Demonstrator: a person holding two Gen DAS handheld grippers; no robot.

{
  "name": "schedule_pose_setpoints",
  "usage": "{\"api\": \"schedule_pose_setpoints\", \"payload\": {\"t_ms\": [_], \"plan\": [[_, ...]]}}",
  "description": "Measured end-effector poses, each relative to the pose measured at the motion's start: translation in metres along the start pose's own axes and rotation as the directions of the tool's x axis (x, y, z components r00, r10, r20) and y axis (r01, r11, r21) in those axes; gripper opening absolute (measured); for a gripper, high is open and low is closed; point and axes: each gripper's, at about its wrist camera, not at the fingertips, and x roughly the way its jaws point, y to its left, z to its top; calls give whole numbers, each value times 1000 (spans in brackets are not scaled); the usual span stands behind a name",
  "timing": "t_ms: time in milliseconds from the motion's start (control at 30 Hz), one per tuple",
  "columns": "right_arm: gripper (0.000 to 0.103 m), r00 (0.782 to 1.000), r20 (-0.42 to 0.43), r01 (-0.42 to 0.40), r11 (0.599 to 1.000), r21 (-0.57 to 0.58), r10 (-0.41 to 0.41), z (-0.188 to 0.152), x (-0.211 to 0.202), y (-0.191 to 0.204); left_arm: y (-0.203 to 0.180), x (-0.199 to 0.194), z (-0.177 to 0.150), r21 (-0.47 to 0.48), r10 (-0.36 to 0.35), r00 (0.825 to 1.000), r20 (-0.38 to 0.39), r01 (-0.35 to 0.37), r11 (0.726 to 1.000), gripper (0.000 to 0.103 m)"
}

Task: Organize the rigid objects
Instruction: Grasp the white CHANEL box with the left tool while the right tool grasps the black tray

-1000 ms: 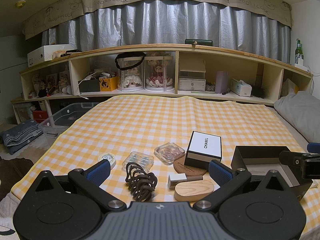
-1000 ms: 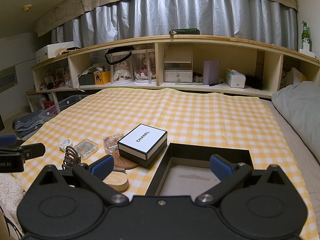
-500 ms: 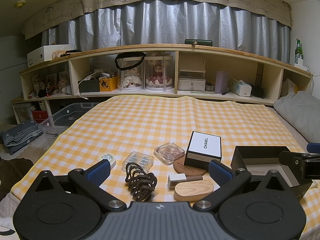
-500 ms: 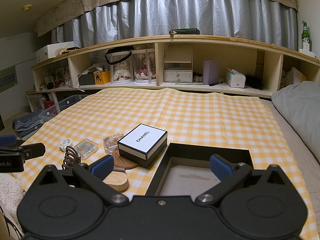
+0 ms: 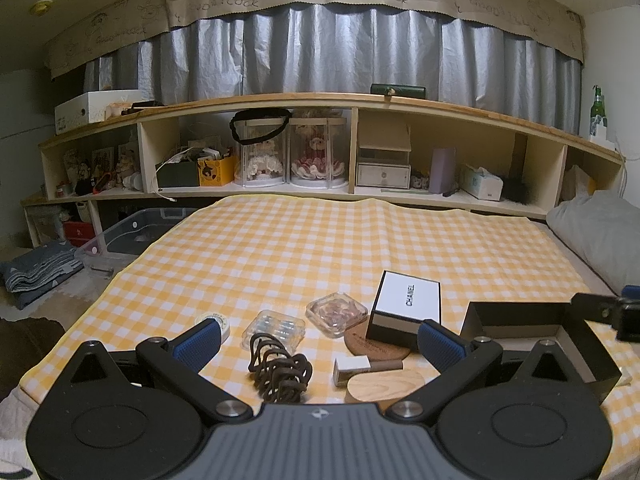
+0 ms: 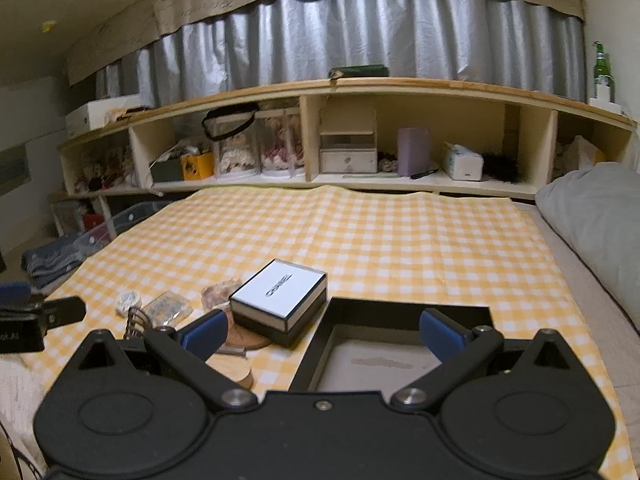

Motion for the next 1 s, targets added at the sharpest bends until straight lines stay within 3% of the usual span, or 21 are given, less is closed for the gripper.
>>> {"api": "schedule_pose_setpoints", "payload": {"t_ms": [300,533,733,900,1000], "plan": [[103,990,28,135,989,59,-137,18,-2,-42,3,17,24,-15,-15,1000,7,15,1000,103],[103,973,-22,231,970,74,-230,21,14,-87,-2,42,42,32,-21,1000,22,20,999,103],[103,965,-118,243,968,71,-234,15,40,-116,-8,72,48,51,-55,998,-28,56,997,103],[103,936,-271,262,960,103,-226,-2,67,-148,-18,103,47,70,-73,994,-83,79,994,103],[88,912,-344,280,951,130,-222,-11,73,-158,-26,123,45,81,-84,990,-117,94,992,103]]}}
